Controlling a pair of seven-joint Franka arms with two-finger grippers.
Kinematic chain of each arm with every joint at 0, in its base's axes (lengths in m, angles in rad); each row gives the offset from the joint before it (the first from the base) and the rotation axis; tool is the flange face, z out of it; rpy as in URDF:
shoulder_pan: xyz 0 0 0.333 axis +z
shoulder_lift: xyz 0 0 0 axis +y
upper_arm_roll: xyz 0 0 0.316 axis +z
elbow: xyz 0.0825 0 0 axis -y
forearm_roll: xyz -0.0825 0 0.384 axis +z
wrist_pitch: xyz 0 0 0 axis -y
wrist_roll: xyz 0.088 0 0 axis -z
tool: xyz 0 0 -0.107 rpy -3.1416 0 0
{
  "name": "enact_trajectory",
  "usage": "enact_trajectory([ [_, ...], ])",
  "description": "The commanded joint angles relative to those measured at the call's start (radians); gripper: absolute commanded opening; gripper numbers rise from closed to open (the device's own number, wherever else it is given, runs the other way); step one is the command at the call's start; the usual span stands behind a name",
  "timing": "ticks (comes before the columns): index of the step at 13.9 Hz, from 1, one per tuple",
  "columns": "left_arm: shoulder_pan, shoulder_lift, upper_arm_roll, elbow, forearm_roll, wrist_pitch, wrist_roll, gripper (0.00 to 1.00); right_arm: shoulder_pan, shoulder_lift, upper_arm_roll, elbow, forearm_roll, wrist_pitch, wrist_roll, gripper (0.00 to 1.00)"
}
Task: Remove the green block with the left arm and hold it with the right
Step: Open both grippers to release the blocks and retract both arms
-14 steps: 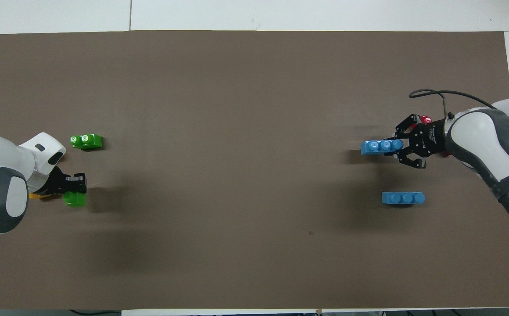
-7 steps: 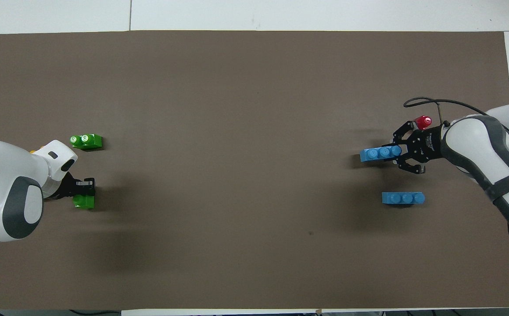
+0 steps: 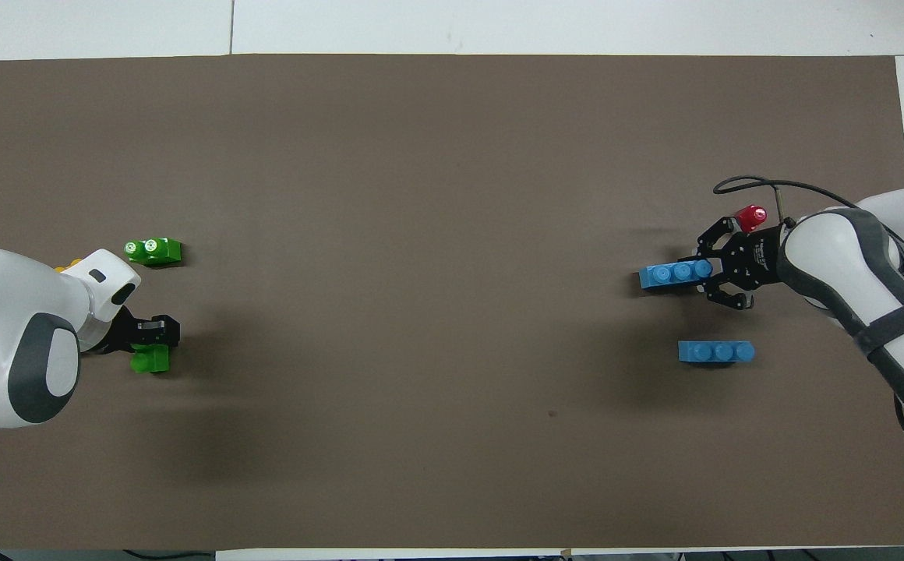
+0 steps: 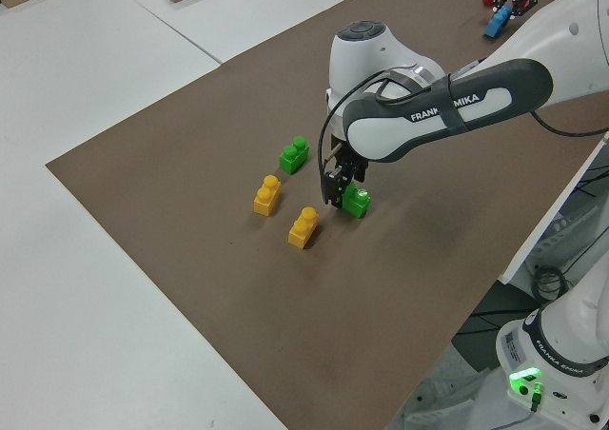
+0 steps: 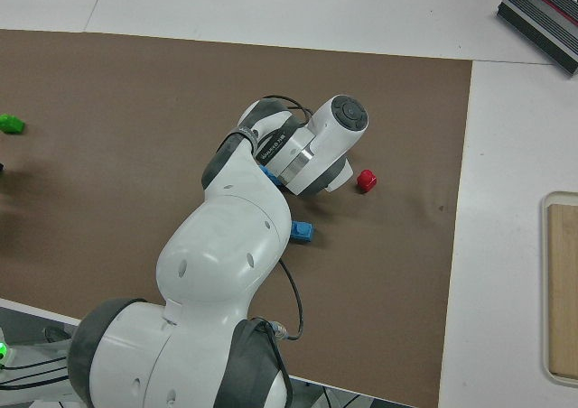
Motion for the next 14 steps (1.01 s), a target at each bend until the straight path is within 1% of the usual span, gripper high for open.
enact_trajectory([
  [1, -0.004, -0.035, 0.0, 0.118, 0.016, -0.172, 0.007, 1.0, -0.005, 0.0, 0.012, -0.016, -0.005, 0.028, -0.031, 0.0],
  [3, -0.004, -0.042, -0.002, 0.227, 0.016, -0.322, 0.007, 1.0, -0.005, 0.001, 0.012, -0.016, -0.005, 0.029, -0.031, 0.0],
  [4, -0.004, -0.042, -0.002, 0.276, 0.016, -0.38, 0.007, 1.0, 0.0, 0.001, 0.012, -0.016, -0.005, 0.041, -0.028, 0.25],
  [5, -0.004, -0.044, -0.002, 0.32, 0.016, -0.433, 0.007, 1.0, 0.009, 0.003, 0.012, -0.013, -0.005, 0.043, -0.025, 0.65],
  [6, -0.004, -0.056, -0.002, 0.359, 0.016, -0.468, 0.007, 1.0, 0.009, 0.003, 0.012, -0.007, -0.005, 0.038, -0.023, 0.81],
  [7, -0.004, -0.071, -0.003, 0.382, 0.016, -0.49, 0.004, 1.0, 0.008, 0.003, 0.012, -0.002, -0.005, 0.032, -0.023, 0.89],
  [9, -0.004, -0.099, -0.012, 0.43, 0.016, -0.526, 0.004, 1.0, 0.006, -0.007, 0.012, 0.033, -0.005, -0.004, -0.019, 0.94],
  [11, -0.004, -0.104, -0.028, 0.486, 0.016, -0.57, 0.002, 1.0, -0.002, -0.014, 0.009, 0.085, -0.005, -0.07, 0.012, 0.94],
  [14, -0.003, -0.116, -0.026, 0.505, 0.016, -0.577, -0.002, 1.0, -0.002, -0.042, 0.006, 0.142, -0.022, -0.156, 0.065, 0.94],
])
